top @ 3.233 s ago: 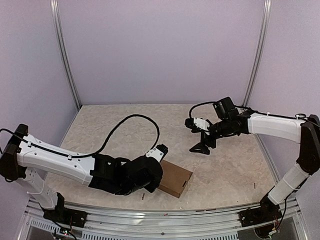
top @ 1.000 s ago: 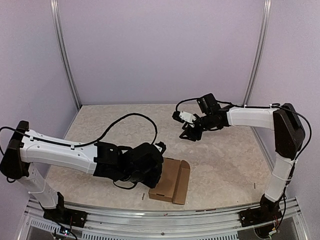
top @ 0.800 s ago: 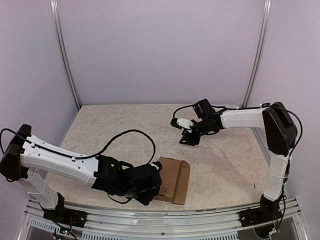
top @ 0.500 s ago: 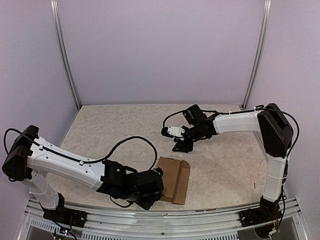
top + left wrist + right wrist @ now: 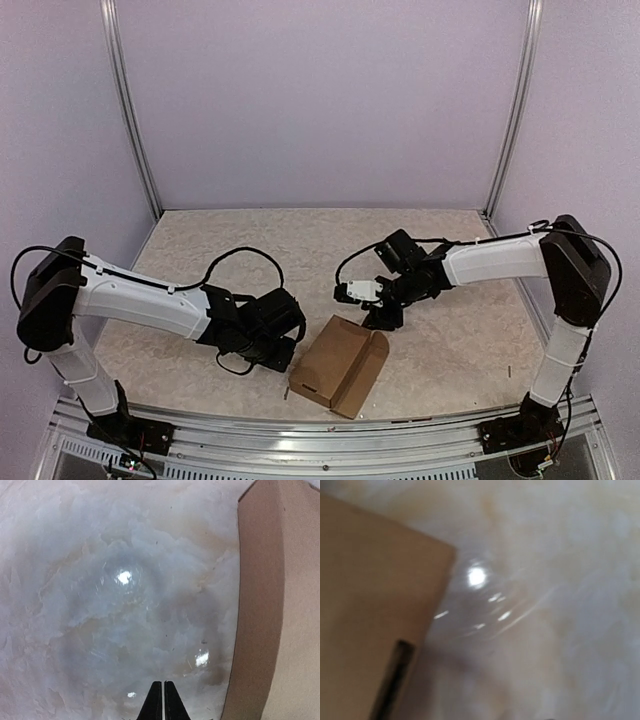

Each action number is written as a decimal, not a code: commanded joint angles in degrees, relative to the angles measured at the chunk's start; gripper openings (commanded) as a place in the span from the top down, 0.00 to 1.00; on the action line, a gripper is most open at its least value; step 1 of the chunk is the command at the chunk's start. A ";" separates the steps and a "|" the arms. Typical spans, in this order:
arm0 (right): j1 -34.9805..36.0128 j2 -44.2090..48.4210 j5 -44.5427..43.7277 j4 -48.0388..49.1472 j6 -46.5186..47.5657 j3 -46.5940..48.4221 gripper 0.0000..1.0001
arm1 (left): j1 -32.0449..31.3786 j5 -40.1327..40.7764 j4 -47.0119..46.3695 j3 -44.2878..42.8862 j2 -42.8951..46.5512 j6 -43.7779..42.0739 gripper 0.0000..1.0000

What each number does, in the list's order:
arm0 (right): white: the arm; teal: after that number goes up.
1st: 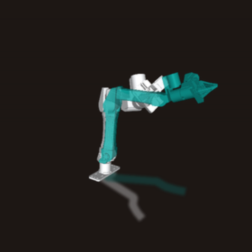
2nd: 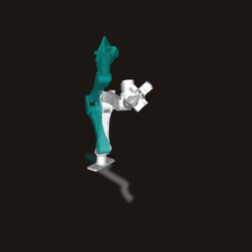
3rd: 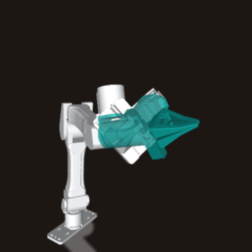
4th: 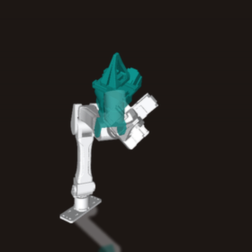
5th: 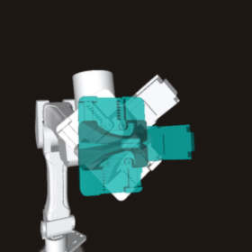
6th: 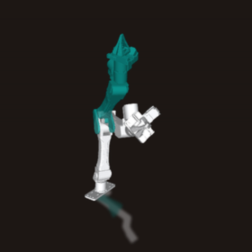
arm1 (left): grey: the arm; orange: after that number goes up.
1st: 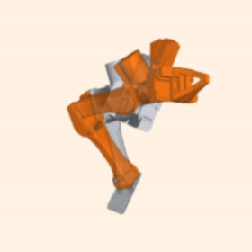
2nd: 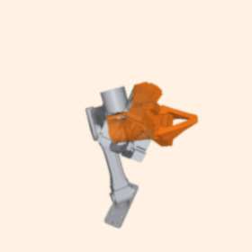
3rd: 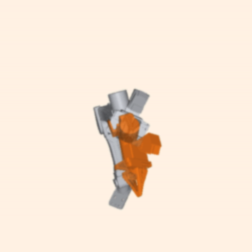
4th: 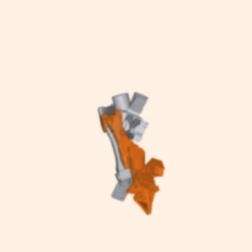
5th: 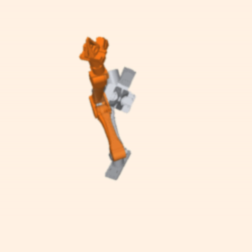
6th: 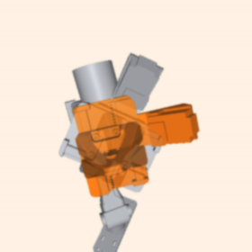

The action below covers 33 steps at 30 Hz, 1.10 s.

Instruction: Fold the paper box

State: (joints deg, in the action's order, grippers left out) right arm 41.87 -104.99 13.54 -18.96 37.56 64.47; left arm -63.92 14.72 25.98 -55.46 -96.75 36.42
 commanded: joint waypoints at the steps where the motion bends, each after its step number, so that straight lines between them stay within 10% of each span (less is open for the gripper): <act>1: 1.29 5.89 -2.82 -5.00 -1.53 -3.74 0.47 | 2.91 -2.68 -4.91 -4.97 -3.95 -7.78 0.96; 13: -1.25 15.28 -5.41 -8.65 1.24 -7.80 0.44 | 2.78 4.53 5.01 -5.63 3.45 -6.35 0.92; 21: -1.97 -0.24 -2.21 -3.85 0.13 7.76 0.44 | -11.05 2.73 7.30 2.26 15.21 6.23 0.95; 33: 1.02 -16.60 5.33 -8.46 3.91 24.30 0.44 | -17.35 -4.09 -2.56 0.59 2.12 6.20 1.00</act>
State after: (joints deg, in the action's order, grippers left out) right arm 41.69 -119.85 14.09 -24.12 39.33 87.00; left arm -81.54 12.23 27.75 -53.23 -91.98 42.61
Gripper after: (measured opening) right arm 0.554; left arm 0.011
